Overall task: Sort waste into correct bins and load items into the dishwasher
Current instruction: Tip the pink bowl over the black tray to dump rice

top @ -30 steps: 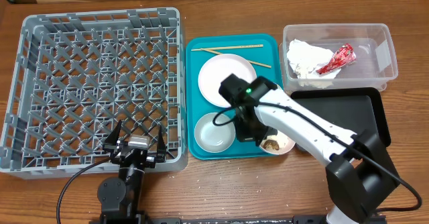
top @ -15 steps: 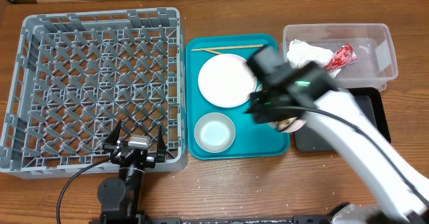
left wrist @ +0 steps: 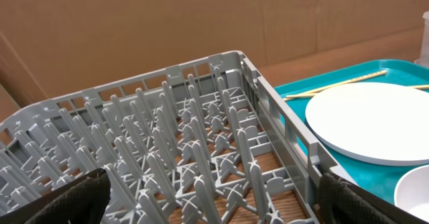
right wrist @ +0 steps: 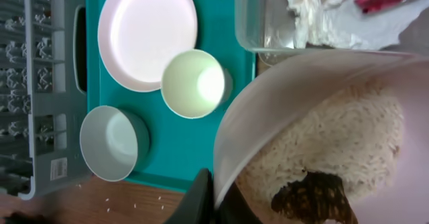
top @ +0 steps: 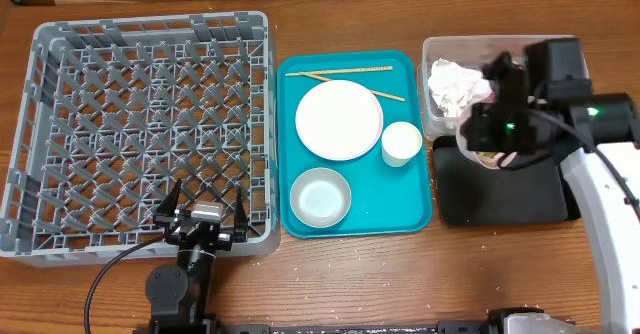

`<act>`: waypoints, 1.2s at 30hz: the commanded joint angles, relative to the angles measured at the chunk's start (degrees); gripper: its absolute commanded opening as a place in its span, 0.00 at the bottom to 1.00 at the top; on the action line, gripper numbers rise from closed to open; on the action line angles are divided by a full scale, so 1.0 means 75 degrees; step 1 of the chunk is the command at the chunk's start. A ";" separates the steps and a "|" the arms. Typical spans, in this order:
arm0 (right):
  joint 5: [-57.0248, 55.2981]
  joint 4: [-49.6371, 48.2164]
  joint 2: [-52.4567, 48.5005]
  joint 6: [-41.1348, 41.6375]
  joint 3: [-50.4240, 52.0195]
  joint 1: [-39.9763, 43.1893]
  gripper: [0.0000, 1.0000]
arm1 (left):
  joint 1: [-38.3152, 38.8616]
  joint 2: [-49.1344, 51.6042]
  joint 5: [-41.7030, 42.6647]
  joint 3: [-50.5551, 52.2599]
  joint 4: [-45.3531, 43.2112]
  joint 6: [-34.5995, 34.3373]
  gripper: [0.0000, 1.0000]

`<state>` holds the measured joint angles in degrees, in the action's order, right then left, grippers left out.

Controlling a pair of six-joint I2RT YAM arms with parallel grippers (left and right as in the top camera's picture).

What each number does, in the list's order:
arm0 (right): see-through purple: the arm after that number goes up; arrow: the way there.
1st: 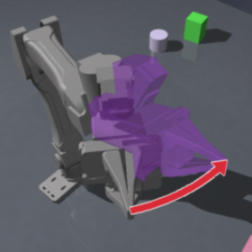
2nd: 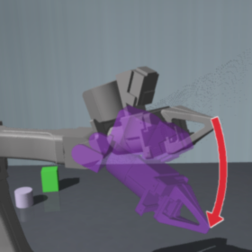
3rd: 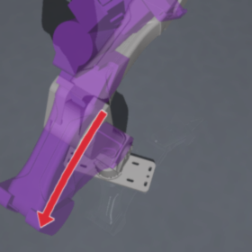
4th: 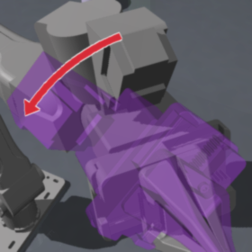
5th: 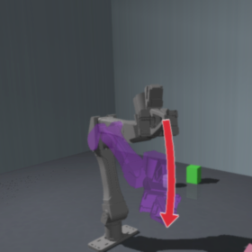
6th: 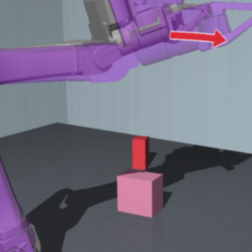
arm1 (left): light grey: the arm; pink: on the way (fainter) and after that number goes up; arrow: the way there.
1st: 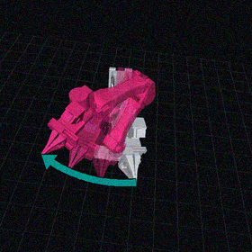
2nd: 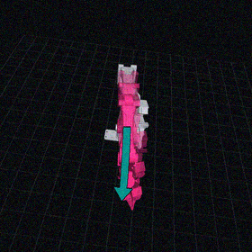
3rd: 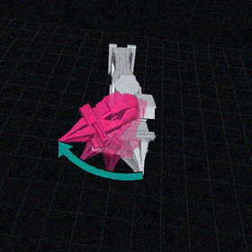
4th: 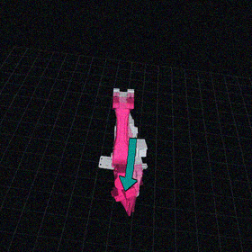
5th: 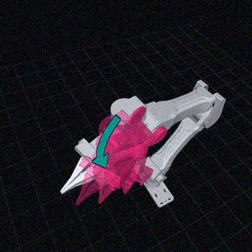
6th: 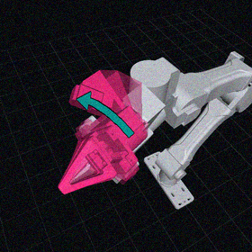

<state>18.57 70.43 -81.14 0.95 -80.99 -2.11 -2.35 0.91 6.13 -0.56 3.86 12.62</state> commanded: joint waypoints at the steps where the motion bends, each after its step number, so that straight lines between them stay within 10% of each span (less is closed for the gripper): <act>1: 0.1912 -0.0391 0.0044 -0.1145 0.0731 0.0909 0.04 | -0.0041 -0.0035 -0.0044 0.0038 0.0017 0.0061 1.00; 22: 0.6948 -0.3579 -0.0166 -0.1580 0.4558 0.4342 0.04 | -0.0041 -0.0035 -0.0047 0.0038 0.0017 0.0061 1.00; 36: 0.9515 -0.4360 -0.1399 -0.1198 0.4803 0.5039 0.04 | -0.0041 -0.0035 -0.0044 0.0038 0.0017 0.0061 1.00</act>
<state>82.65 37.67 -91.46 -8.91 -45.34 34.79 -2.35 0.91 6.15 -0.56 3.86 12.62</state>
